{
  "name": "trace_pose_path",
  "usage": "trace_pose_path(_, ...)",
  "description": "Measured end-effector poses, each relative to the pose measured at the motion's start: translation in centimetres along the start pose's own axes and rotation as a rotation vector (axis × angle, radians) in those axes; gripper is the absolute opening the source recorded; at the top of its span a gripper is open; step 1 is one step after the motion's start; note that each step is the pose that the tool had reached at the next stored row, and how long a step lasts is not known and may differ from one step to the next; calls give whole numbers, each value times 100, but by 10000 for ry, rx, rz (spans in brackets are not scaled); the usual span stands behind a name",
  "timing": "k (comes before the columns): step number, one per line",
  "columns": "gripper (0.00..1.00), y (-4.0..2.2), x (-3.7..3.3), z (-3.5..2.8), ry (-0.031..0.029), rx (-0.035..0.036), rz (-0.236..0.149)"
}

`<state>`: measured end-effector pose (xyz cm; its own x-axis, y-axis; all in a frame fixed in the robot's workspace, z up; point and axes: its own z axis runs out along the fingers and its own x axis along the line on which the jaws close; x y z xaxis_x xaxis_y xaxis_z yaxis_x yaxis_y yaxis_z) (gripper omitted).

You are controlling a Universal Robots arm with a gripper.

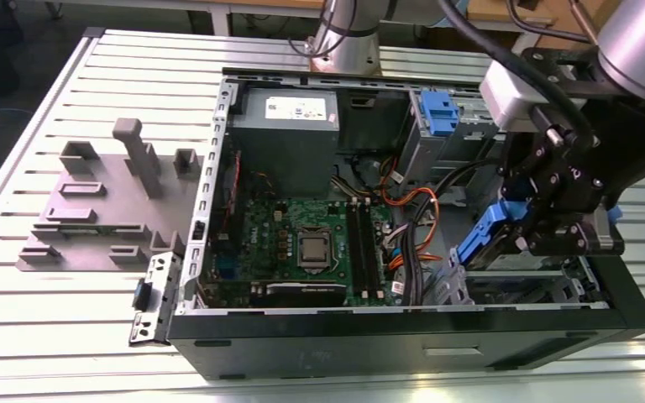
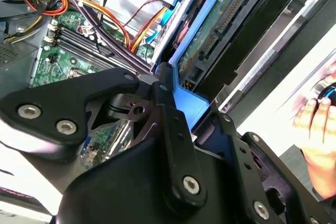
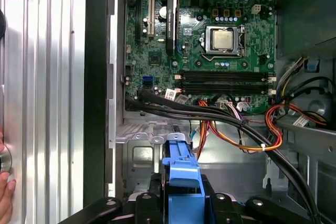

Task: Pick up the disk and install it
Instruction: 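Insert the disk into the insertion slot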

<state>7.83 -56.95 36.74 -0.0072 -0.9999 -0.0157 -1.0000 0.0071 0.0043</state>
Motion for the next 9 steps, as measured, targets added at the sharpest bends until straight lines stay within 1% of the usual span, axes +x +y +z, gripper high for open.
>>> trace_pose_path(9,37,-6,9,126,0,0,0)
